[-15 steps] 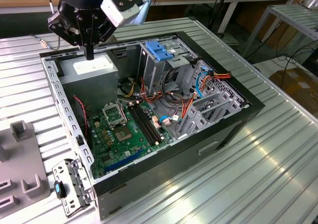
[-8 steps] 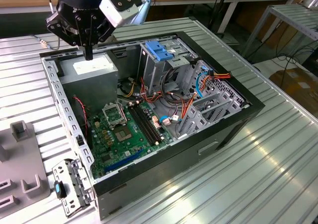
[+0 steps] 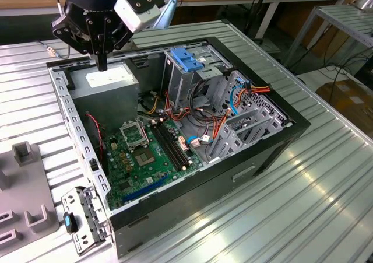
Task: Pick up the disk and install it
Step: 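Reach for the disk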
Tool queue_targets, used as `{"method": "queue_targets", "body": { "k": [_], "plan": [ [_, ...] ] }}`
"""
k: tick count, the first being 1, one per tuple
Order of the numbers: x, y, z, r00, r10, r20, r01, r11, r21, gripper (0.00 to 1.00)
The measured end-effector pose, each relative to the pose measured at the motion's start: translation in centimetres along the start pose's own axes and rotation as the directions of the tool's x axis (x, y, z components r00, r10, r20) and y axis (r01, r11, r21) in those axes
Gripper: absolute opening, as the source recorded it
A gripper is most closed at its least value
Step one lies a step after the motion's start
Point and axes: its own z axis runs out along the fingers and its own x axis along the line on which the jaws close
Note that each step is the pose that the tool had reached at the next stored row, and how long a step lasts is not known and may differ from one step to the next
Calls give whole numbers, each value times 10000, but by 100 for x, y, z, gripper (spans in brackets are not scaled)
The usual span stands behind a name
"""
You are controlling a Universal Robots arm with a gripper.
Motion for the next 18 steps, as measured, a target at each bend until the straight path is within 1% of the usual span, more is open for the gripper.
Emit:
{"method": "queue_targets", "body": {
  "k": [18],
  "plan": [
    [62,-5,-1,10000,0,-2,0,10000,0,11]
  ]
}}
